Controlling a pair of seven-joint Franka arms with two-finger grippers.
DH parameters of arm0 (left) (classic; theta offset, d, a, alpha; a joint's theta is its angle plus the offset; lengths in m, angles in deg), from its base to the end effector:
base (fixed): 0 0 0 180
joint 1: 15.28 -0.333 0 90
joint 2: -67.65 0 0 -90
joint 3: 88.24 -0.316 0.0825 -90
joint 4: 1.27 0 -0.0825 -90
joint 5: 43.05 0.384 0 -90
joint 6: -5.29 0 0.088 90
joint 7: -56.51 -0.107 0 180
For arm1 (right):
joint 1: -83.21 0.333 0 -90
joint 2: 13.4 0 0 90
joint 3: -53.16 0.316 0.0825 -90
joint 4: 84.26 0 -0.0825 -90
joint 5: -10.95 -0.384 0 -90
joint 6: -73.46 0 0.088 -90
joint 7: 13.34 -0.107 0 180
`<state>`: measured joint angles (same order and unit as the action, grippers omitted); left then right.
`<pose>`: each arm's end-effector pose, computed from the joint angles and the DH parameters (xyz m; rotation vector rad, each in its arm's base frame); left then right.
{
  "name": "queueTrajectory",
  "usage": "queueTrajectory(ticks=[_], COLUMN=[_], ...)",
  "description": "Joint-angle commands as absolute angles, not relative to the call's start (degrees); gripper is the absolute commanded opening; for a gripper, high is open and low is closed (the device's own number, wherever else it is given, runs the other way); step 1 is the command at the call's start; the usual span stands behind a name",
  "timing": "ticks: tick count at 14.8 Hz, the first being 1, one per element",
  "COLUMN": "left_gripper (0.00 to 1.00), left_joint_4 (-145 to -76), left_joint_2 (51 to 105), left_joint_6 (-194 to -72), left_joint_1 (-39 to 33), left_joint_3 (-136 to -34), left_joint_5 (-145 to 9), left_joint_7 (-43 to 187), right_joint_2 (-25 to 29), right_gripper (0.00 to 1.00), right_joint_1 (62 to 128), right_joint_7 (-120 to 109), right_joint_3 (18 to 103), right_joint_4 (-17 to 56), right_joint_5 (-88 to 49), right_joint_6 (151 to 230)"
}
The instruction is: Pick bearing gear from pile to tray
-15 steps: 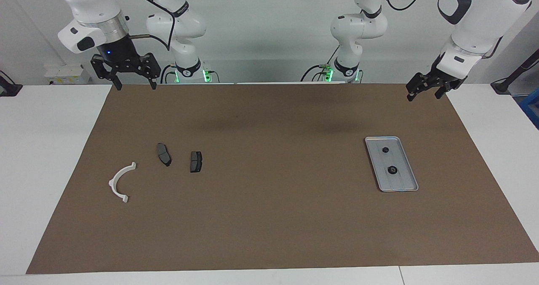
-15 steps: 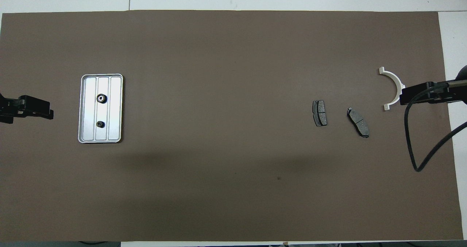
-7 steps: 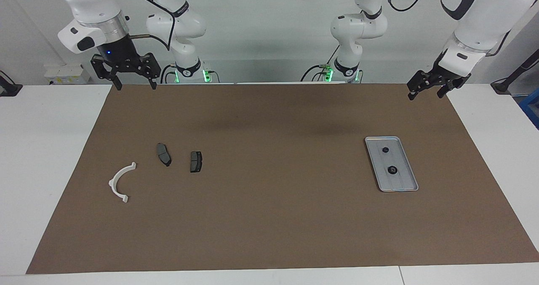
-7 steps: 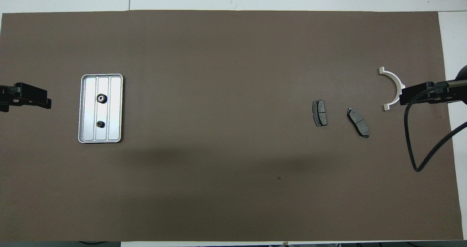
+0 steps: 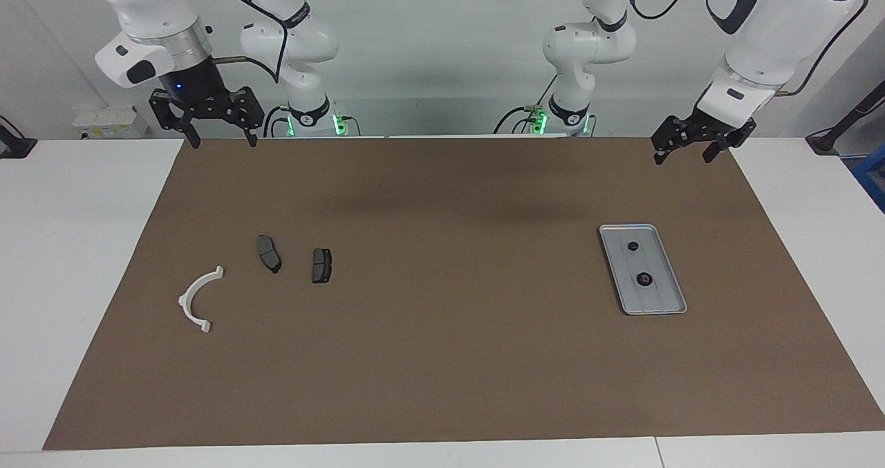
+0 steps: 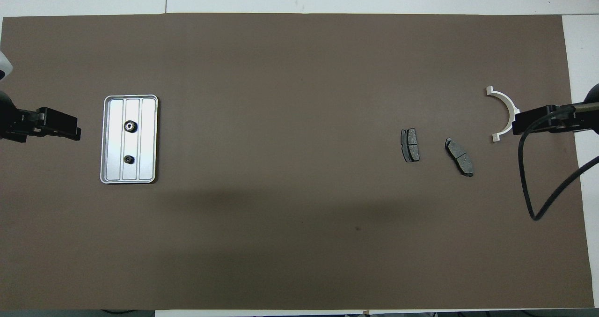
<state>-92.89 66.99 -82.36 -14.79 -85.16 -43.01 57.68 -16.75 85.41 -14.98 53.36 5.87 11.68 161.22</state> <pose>0.5448 -0.0341 0.6141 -3.1359 0.0656 0.0905 0.5321 0.0210 0.6517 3.1291 0.0198 0.0275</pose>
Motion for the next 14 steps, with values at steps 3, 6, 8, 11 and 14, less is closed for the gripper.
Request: queueTrajectory(ticks=[3,6,8,11,14], left_gripper=[1.0,1.0,1.0,1.0,1.0], left_joint_4=[-92.24,-92.24,-92.24,-92.24,-92.24], left_joint_2=[66.86,66.77,66.69,66.69,66.51], left_joint_6=[-81.89,-81.89,-82.16,-82.16,-82.16], left_joint_1=[-14.67,-14.67,-14.67,-14.58,-14.58], left_joint_3=[-85.34,-85.34,-85.34,-85.34,-85.34], left_joint_5=[-43.22,-43.13,-43.13,-43.13,-43.13], left_joint_7=[59.06,59.41,60.46,60.46,60.46], right_joint_2=[-17.44,-17.44,-17.44,-17.44,-17.44], right_gripper=[1.0,1.0,1.0,1.0,1.0], right_joint_1=[85.23,85.23,85.23,85.23,85.23], right_joint_7=[-15.8,-15.8,-15.8,-15.8,-15.8], right_joint_3=[53.68,53.68,53.68,53.68,53.68], right_joint_4=[6.27,6.27,6.27,6.27,6.27], right_joint_5=[10.77,10.68,10.68,10.68,10.68], right_joint_6=[161.87,161.87,161.87,161.87,161.87])
